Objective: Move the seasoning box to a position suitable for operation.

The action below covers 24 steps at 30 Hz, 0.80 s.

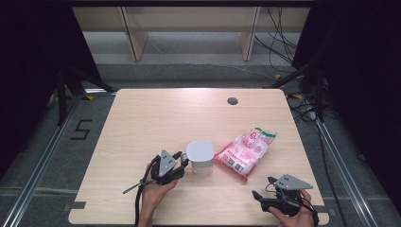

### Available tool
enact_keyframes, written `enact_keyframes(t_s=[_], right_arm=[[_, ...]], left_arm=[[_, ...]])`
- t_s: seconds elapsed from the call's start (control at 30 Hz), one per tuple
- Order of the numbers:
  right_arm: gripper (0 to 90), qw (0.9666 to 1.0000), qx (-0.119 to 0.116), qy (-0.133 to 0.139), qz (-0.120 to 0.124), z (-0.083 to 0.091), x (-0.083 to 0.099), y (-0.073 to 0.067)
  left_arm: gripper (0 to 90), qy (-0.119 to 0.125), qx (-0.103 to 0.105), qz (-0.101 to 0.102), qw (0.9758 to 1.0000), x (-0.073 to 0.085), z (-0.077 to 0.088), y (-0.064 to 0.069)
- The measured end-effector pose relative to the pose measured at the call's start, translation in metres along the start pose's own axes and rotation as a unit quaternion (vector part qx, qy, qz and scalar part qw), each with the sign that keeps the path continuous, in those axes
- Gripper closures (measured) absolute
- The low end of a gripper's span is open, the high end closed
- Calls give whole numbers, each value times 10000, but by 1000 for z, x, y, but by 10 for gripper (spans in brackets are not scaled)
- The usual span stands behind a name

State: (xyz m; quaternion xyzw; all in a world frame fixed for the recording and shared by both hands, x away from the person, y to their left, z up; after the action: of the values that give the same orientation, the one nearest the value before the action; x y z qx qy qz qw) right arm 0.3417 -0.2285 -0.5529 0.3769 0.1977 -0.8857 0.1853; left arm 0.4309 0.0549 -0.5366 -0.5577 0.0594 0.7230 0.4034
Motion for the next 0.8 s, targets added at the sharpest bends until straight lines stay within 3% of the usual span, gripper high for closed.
enact_keyframes(t_s=[0.1, 0.2, 0.23, 0.3, 0.33, 0.47, 0.5, 0.53, 0.57, 0.63, 0.67, 0.73, 0.77, 0.8], right_arm=[[216, 10000, -55, -23, 5, 0, 0, -1], [209, 9998, 30, 95, -167, 0, -1, -2], [206, 9998, 23, 96, -162, 0, -2, -2], [202, 9994, 23, 69, -325, 1, 0, -4], [199, 9998, -13, 124, -158, 0, -2, -3], [177, 9996, -40, 74, -284, 0, 1, -3], [173, 9999, -4, 89, -107, 1, 0, 1], [168, 9999, -13, 77, -96, 1, 0, 1], [165, 9999, -34, 111, -14, 0, -2, 2], [162, 9999, -30, 120, -90, 0, -1, 0], [159, 9993, -30, 143, -345, 0, 0, -5], [156, 9994, -112, 101, -301, 0, 0, -6], [156, 9994, -124, 90, -323, 0, 0, -6], [156, 9996, -110, 179, -161, -1, -2, -3]], left_arm=[[519, -11, 16, 180, 9998, 1, 3, 1], [449, -11, 17, 262, 9997, 2, 7, 1], [431, -19, 33, 395, 9992, 2, 8, 3], [408, 37, 84, 297, 9995, 0, 13, 0], [392, 46, 130, 538, 9985, -1, 14, 4], [348, 80, 250, 732, 9970, -5, 23, 7], [348, 110, 273, 709, 9970, -6, 25, 6], [349, 165, 324, 731, 9967, -8, 25, 7], [348, 83, 302, 629, 9975, -8, 27, 5], [340, 135, 320, 674, 9971, -10, 27, 8], [335, 104, 308, 701, 9970, -11, 29, 8], [334, 151, 350, 674, 9970, -15, 31, 9], [335, 146, 299, 469, 9983, -17, 32, 6], [336, 236, 315, 551, 9977, -20, 31, 7]])
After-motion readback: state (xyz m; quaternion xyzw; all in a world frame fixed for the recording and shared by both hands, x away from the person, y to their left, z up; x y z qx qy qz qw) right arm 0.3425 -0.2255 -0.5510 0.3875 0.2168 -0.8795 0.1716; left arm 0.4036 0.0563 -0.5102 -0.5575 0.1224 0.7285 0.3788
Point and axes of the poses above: each handheld gripper's, and its own axes: z roughly backward along the jaws, x roughly out of its underside, y roughly to its right, the point moved 10 cm from there along -z, roughly forward along the jaws, and after that the axes turned 14 degrees about -z, right-handed, at the moved point
